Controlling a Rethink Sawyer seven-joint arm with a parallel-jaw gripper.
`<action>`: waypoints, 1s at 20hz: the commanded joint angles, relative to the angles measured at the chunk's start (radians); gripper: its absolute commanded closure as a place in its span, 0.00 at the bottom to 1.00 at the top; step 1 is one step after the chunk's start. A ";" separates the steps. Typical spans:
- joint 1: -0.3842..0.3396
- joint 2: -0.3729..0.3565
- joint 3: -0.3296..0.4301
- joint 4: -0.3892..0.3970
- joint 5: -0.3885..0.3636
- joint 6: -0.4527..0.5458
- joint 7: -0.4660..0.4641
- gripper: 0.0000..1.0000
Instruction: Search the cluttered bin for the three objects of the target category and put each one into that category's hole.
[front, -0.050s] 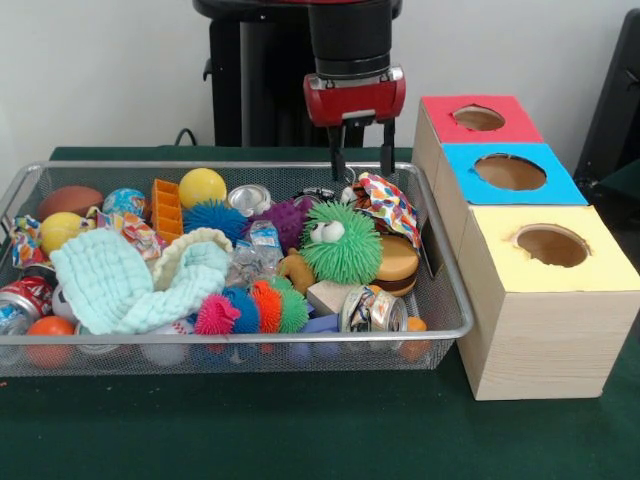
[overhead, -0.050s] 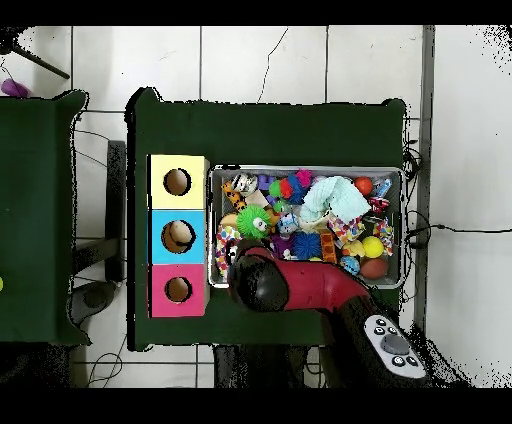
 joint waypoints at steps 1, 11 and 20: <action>-0.065 0.065 0.075 -0.128 -0.078 0.105 -0.067 0.00; -0.102 0.196 0.079 -0.180 -0.178 0.041 -0.060 0.00; -0.071 0.314 0.028 -0.208 -0.270 -0.125 0.037 0.00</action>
